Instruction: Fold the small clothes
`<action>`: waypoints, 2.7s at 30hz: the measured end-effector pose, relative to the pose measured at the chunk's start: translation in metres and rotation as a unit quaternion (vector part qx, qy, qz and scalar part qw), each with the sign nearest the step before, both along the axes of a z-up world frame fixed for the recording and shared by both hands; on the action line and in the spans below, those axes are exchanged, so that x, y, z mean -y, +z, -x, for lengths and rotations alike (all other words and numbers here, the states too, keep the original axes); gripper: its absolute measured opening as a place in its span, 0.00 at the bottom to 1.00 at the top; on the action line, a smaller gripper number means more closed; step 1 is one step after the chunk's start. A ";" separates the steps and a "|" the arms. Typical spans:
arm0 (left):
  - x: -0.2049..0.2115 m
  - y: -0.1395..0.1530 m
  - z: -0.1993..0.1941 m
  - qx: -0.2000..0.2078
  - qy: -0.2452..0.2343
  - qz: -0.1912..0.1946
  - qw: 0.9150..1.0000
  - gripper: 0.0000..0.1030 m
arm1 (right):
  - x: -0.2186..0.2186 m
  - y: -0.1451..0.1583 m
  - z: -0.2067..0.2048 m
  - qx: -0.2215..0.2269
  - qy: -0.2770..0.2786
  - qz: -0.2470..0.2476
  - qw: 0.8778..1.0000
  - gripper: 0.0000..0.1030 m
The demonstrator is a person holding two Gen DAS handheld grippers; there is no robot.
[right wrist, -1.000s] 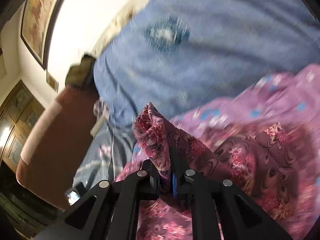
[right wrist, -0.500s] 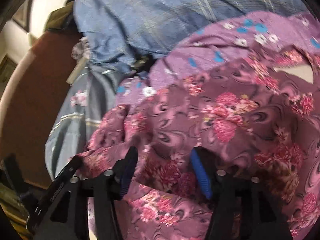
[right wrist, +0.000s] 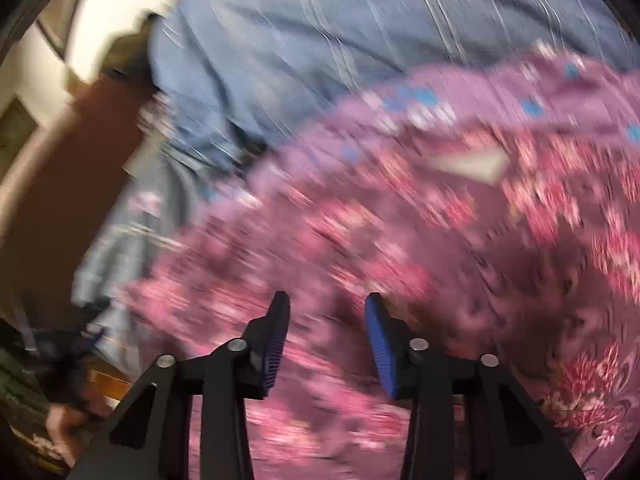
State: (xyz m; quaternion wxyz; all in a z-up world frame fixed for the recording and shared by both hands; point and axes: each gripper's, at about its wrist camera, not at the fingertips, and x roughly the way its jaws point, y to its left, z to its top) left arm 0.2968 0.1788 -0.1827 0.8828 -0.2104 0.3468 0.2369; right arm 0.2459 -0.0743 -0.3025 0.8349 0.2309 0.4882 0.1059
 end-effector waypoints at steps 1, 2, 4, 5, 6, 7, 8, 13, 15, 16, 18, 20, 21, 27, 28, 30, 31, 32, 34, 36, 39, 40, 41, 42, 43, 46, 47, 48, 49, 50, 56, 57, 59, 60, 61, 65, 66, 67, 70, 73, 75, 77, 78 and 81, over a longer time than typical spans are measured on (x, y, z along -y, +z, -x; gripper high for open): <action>-0.001 -0.002 -0.002 -0.002 0.000 0.005 1.000 0.64 | 0.001 -0.002 0.004 0.026 -0.005 0.003 1.000 0.29; -0.001 -0.004 -0.005 -0.004 -0.001 0.011 1.000 0.64 | 0.001 -0.001 0.008 0.050 -0.005 0.005 0.999 0.31; -0.005 -0.007 -0.010 -0.001 -0.004 0.024 1.000 0.64 | 0.001 -0.002 0.010 0.058 0.009 0.011 0.998 0.31; -0.008 -0.008 -0.012 0.004 -0.006 0.034 0.999 0.64 | 0.002 -0.002 0.009 0.057 0.015 0.011 0.998 0.32; -0.011 -0.009 -0.014 0.006 -0.008 0.044 0.999 0.64 | 0.003 -0.002 0.008 0.052 0.017 0.009 0.998 0.32; -0.014 -0.010 -0.017 0.009 -0.012 0.057 0.998 0.64 | 0.006 -0.002 0.008 0.048 0.015 0.006 0.999 0.33; -0.018 -0.011 -0.021 0.015 -0.017 0.075 0.997 0.64 | 0.006 -0.002 0.007 0.044 0.012 0.001 0.999 0.34; -0.035 -0.023 -0.036 0.026 -0.036 0.154 0.987 0.64 | -0.001 0.001 0.008 0.050 0.014 0.009 0.999 0.42; -0.042 -0.026 -0.041 0.031 -0.042 0.175 0.983 0.64 | -0.007 0.001 0.008 0.057 0.018 0.020 0.998 0.45; -0.047 -0.026 -0.044 0.027 -0.042 0.180 0.982 0.63 | -0.010 0.002 0.009 0.059 0.021 0.030 0.998 0.45; -0.058 -0.020 -0.041 0.040 -0.025 0.174 0.984 0.63 | -0.014 0.003 0.010 0.060 0.027 0.046 0.997 0.45; -0.065 -0.007 -0.038 0.071 -0.010 0.144 0.987 0.64 | -0.014 0.003 0.010 0.060 0.027 0.048 0.997 0.47; -0.065 0.000 -0.038 0.080 -0.009 0.121 0.989 0.64 | -0.014 0.003 0.010 0.060 0.026 0.046 0.997 0.47; -0.042 0.009 -0.099 0.003 -0.088 0.022 0.996 0.76 | -0.014 0.003 0.010 0.062 0.026 0.047 0.997 0.49; -0.037 0.003 -0.113 -0.024 -0.102 0.014 0.994 0.76 | -0.014 0.003 0.010 0.061 0.026 0.047 0.997 0.49; -0.029 -0.011 -0.141 -0.074 -0.121 -0.006 0.990 0.76 | -0.014 0.003 0.010 0.062 0.026 0.046 0.997 0.49; -0.026 -0.015 -0.151 -0.086 -0.123 -0.017 0.989 0.76 | -0.014 0.003 0.010 0.062 0.026 0.046 0.997 0.49; -0.024 -0.021 -0.163 -0.100 -0.124 -0.034 0.987 0.76 | -0.014 0.003 0.010 0.062 0.025 0.045 0.997 0.49; -0.021 -0.031 -0.180 -0.133 -0.127 -0.062 0.981 0.76 | -0.015 0.003 0.010 0.062 0.025 0.045 0.997 0.49; -0.013 -0.038 -0.192 -0.150 -0.125 -0.083 0.977 0.76 | -0.015 0.003 0.010 0.063 0.026 0.047 0.997 0.50; -0.004 -0.043 -0.202 -0.145 -0.157 -0.090 0.973 0.74 | -0.017 0.003 0.010 0.063 0.028 0.050 0.996 0.52; -0.003 -0.049 -0.205 -0.154 -0.168 -0.083 0.970 0.74 | -0.017 0.003 0.010 0.063 0.028 0.050 0.996 0.52; 0.000 -0.052 -0.207 -0.159 -0.172 -0.090 0.968 0.70 | -0.017 0.003 0.010 0.062 0.028 0.049 0.996 0.52; 0.003 -0.053 -0.206 -0.158 -0.177 -0.099 0.966 0.57 | -0.016 0.004 0.010 0.061 0.027 0.047 0.997 0.52; 0.005 -0.054 -0.208 -0.160 -0.187 -0.097 0.964 0.48 | -0.015 0.004 0.009 0.060 0.027 0.044 0.997 0.52; 0.005 -0.060 -0.207 -0.158 -0.191 -0.084 0.965 0.32 | -0.012 0.003 0.009 0.057 0.025 0.034 0.997 0.52; 0.003 -0.061 -0.206 -0.156 -0.194 -0.083 0.965 0.26 | -0.012 0.003 0.009 0.057 0.023 0.031 0.998 0.52; 0.003 -0.061 -0.206 -0.154 -0.194 -0.084 0.965 0.18 | -0.011 0.003 0.009 0.056 0.022 0.028 0.998 0.52; 0.003 -0.059 -0.203 -0.151 -0.190 -0.086 0.966 0.13 | -0.010 0.003 0.009 0.056 0.022 0.026 0.998 0.52; 0.002 -0.055 -0.199 -0.145 -0.186 -0.087 0.968 0.08 | -0.010 0.003 0.009 0.055 0.022 0.025 0.998 0.52; 0.005 -0.015 -0.170 -0.063 -0.206 -0.092 0.972 0.00 | -0.009 0.003 0.010 0.055 0.021 0.024 0.998 0.52; 0.005 -0.012 -0.167 -0.059 -0.214 -0.085 0.971 0.01 | -0.010 0.003 0.010 0.055 0.021 0.024 0.998 0.52; 0.002 -0.007 -0.160 -0.056 -0.238 -0.047 0.968 0.05 | -0.010 0.003 0.010 0.055 0.020 0.024 0.998 0.52; 0.000 -0.007 -0.158 -0.052 -0.244 -0.029 0.968 0.10 | -0.009 0.002 0.010 0.055 0.020 0.023 0.998 0.52; -0.003 -0.006 -0.157 -0.049 -0.253 -0.008 0.966 0.15 | -0.009 0.002 0.010 0.055 0.019 0.022 0.998 0.52; -0.011 -0.019 -0.166 -0.051 -0.266 0.048 0.961 0.52 | -0.009 0.002 0.011 0.054 0.018 0.019 0.998 0.52; -0.012 -0.023 -0.167 -0.055 -0.266 0.053 0.961 0.52 | -0.009 0.002 0.011 0.055 0.018 0.019 0.998 0.52; -0.016 -0.026 -0.170 -0.060 -0.267 0.060 0.960 0.52 | -0.009 0.002 0.011 0.055 0.019 0.020 0.998 0.52; -0.025 -0.047 -0.184 -0.090 -0.258 0.088 0.958 0.51 | -0.009 0.002 0.011 0.055 0.018 0.020 0.998 0.52; -0.036 -0.070 -0.196 -0.126 -0.262 0.152 0.945 0.48 | -0.009 0.002 0.011 0.055 0.019 0.022 0.998 0.52; -0.044 -0.076 -0.199 -0.129 -0.257 0.180 0.941 0.41 | -0.010 0.003 0.011 0.056 0.019 0.024 0.998 0.52; -0.046 -0.079 -0.201 -0.133 -0.271 0.201 0.932 0.39 | -0.010 0.003 0.011 0.057 0.019 0.025 0.998 0.52; -0.045 -0.081 -0.202 -0.138 -0.286 0.210 0.924 0.39 | -0.010 0.003 0.011 0.057 0.019 0.025 0.998 0.52; -0.041 -0.085 -0.203 -0.150 -0.285 0.204 0.925 0.36 | -0.010 0.003 0.011 0.057 0.019 0.025 0.998 0.52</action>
